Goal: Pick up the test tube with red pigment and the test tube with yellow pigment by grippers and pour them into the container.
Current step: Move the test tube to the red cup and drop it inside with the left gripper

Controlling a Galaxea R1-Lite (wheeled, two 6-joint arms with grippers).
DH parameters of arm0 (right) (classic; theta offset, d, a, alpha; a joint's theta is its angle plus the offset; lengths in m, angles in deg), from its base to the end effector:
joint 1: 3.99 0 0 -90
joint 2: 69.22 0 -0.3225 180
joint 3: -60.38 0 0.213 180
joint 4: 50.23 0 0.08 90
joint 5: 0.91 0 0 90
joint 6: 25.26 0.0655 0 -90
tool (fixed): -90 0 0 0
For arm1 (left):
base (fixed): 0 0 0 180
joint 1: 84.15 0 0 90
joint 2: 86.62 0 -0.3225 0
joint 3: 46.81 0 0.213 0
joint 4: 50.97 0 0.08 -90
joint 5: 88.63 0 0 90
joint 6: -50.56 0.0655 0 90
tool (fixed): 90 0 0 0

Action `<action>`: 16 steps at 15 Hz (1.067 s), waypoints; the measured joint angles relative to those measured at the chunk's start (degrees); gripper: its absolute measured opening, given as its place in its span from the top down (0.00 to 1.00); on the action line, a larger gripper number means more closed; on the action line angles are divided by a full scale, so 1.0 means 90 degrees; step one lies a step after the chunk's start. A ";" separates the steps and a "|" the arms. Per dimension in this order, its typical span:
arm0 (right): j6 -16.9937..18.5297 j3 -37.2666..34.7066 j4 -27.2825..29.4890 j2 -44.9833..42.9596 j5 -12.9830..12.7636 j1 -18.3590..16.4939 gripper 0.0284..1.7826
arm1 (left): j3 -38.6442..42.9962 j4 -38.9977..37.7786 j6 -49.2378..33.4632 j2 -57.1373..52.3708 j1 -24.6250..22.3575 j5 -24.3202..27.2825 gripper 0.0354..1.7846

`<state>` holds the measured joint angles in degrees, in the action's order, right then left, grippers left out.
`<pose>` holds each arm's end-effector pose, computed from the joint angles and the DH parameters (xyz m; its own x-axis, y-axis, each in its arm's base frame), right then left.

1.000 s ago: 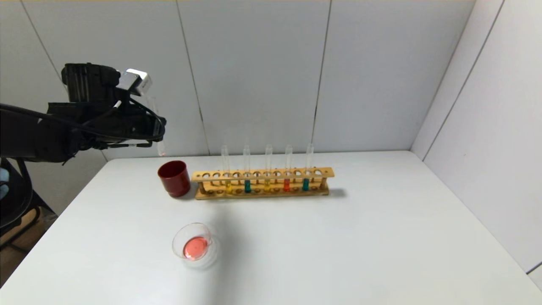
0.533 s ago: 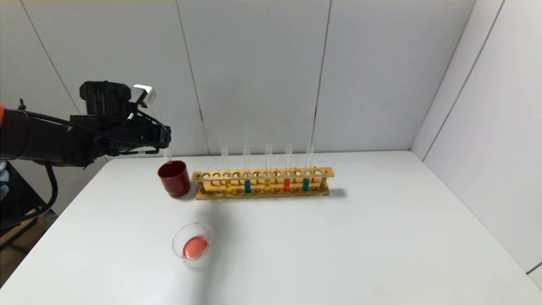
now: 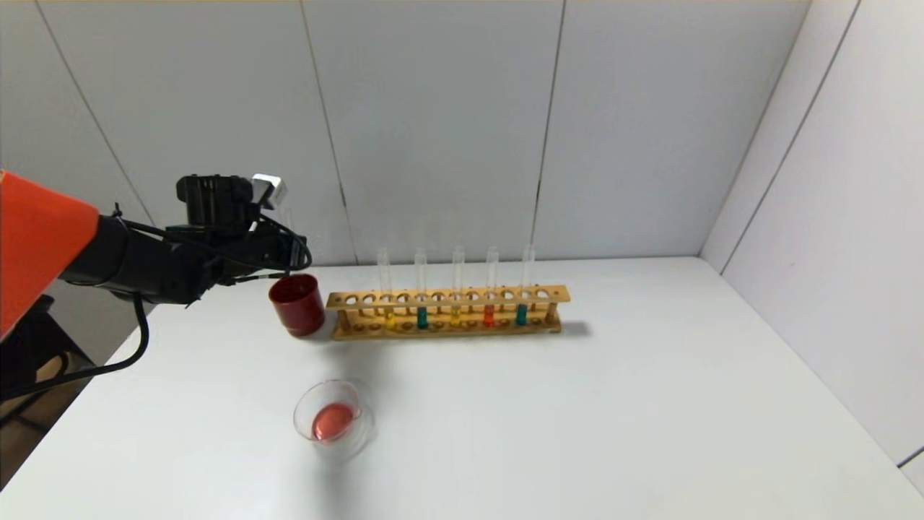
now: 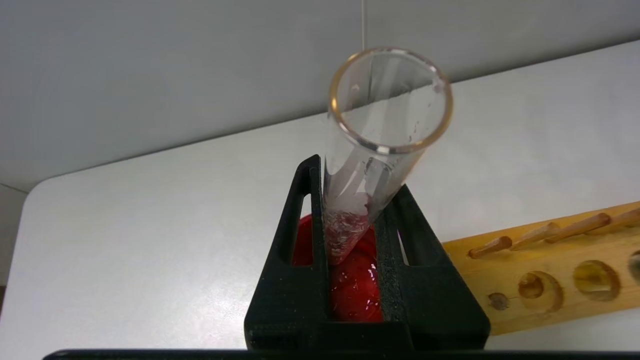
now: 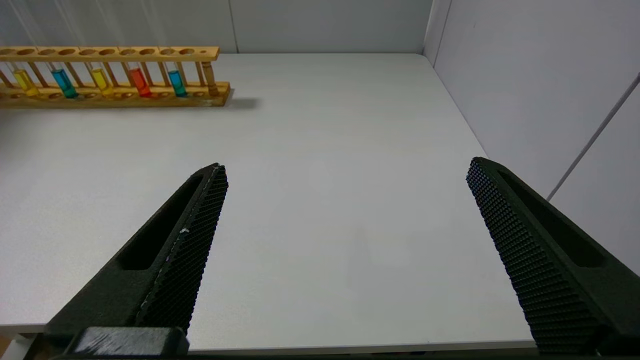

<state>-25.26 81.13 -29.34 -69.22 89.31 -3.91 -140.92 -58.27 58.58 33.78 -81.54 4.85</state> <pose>0.0222 0.0003 0.0751 1.0000 0.0052 -0.0024 -0.0052 1.0000 0.0000 0.4909 -0.0264 0.1365 0.9401 -0.1036 -0.3248 0.1471 0.9827 0.1124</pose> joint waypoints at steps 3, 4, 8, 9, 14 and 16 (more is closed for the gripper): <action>0.0003 0.0000 0.0000 0.0000 0.0000 0.0000 0.02 | -0.0008 -0.0016 -0.0009 0.0228 -0.0066 -0.0016 0.84; 0.0000 0.0000 0.0000 0.0000 0.0003 0.0000 0.02 | -0.0011 -0.0070 -0.0019 0.0298 -0.0080 -0.0022 0.84; 0.0000 0.0000 0.0000 0.0000 0.0003 0.0000 0.02 | 0.0019 -0.0396 0.0015 0.0484 -0.0085 -0.0019 0.84; 0.0000 0.0000 0.0000 0.0000 0.0003 0.0000 0.02 | 0.0026 -0.0396 0.0012 0.0512 -0.0088 -0.0014 0.84; 0.0000 0.0000 0.0000 0.0000 0.0003 0.0000 0.02 | 0.0050 -0.0420 0.0046 0.0612 -0.0080 -0.0031 0.71; 0.0000 0.0000 0.0000 0.0000 0.0003 0.0000 0.02 | 0.0050 -0.0417 0.0054 0.0610 -0.0061 -0.0133 0.55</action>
<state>-25.26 81.13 -29.34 -69.22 89.34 -3.91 -140.46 -62.02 59.07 39.26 -82.09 3.65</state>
